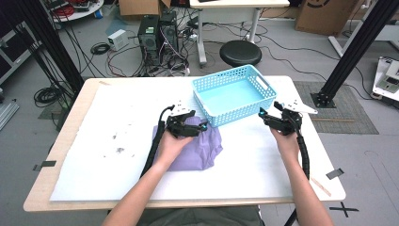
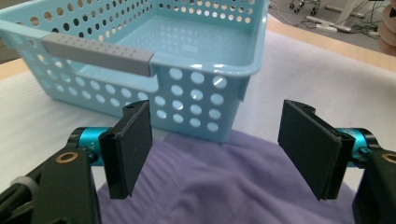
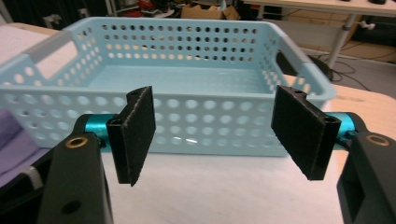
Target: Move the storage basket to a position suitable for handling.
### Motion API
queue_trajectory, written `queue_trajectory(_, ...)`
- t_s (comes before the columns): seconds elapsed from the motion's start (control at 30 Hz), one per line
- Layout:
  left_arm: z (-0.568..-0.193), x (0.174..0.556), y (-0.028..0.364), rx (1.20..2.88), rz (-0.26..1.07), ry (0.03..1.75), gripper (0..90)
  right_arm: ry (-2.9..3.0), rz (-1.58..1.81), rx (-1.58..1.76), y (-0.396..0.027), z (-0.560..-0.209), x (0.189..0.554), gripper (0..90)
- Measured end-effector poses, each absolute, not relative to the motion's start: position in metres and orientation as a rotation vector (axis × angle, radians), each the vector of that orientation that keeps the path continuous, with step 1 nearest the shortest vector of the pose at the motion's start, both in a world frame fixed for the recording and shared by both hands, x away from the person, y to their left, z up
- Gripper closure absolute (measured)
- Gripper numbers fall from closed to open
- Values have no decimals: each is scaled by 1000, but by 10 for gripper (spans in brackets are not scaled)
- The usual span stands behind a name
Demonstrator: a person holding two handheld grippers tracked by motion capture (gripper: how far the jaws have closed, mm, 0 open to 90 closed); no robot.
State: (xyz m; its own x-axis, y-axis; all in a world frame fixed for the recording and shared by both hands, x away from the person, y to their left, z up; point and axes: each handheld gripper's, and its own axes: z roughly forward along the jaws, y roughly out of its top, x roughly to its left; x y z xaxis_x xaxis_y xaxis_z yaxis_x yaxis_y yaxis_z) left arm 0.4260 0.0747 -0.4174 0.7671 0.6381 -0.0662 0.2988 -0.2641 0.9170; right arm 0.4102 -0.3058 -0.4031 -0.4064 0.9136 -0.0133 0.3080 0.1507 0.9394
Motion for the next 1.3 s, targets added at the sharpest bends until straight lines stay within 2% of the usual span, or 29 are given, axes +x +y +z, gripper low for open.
queue_trajectory(0.3,-420,434,41,1935,407,734,261,1861,1223,1177,-337,-406,434,289)
queue_trajectory(0.7,-429,444,38,1923,432,811,272,2002,1152,1202,-364,-425,478,292)
queue_trajectory(0.93,-431,446,37,1918,436,811,282,2061,1172,1181,-369,-432,501,312)
queue_trajectory(1.0,-431,447,36,1912,430,808,316,2049,1198,1133,-367,-431,505,360)
queue_trajectory(1.17,-432,452,35,1924,404,825,312,2112,1219,1117,-365,-439,510,404)
queue_trajectory(1.3,-427,455,33,1958,450,863,307,2151,1163,1100,-355,-436,515,415)
